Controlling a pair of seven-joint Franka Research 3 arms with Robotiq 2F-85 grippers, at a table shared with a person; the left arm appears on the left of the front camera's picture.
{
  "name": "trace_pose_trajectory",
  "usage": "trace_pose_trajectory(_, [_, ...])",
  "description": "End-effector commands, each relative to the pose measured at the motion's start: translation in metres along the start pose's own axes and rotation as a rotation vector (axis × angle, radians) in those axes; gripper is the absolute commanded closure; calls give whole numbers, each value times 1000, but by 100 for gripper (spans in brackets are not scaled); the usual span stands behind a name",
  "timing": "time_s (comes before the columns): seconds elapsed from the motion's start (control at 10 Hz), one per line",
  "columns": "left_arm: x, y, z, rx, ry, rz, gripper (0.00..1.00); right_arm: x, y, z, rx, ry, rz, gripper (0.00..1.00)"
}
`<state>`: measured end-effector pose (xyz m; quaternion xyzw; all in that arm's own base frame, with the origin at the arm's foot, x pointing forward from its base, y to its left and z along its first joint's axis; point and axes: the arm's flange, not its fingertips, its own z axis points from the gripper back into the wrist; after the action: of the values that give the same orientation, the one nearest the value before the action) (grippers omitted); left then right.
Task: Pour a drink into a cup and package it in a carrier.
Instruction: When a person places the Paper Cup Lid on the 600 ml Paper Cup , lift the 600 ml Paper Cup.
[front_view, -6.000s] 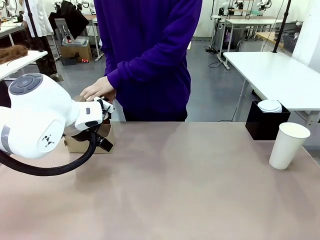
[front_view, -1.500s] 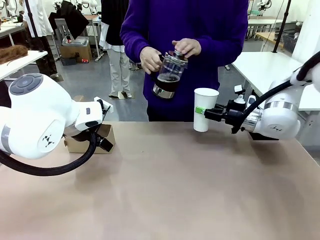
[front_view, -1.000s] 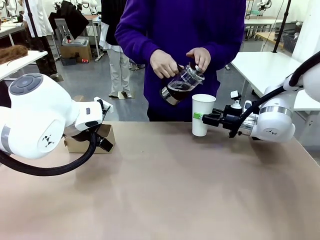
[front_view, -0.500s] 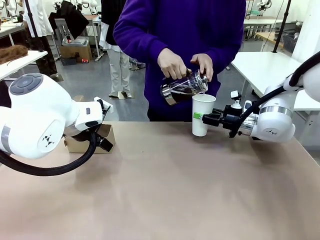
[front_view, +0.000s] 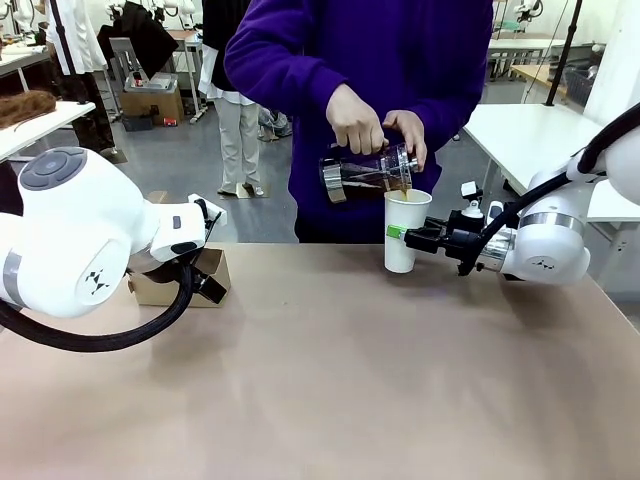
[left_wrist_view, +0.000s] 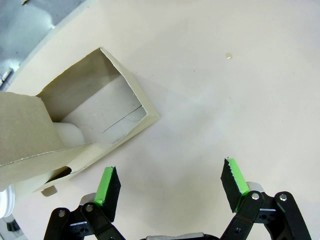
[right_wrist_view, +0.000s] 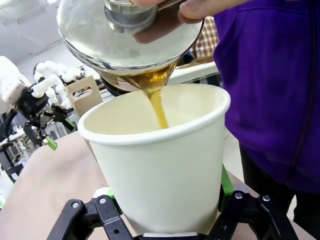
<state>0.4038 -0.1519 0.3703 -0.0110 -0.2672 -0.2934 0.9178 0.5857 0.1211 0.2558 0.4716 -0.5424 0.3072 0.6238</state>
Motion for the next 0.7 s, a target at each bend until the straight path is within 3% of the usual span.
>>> trace_pose_trajectory(0.0, [0, 0, 0, -2, -1, 0, 0, 1, 1, -1, -8, -11, -4, 20])
trace_pose_trajectory(0.6, [0, 0, 0, -2, -1, 0, 0, 1, 1, -1, -8, -11, -4, 20])
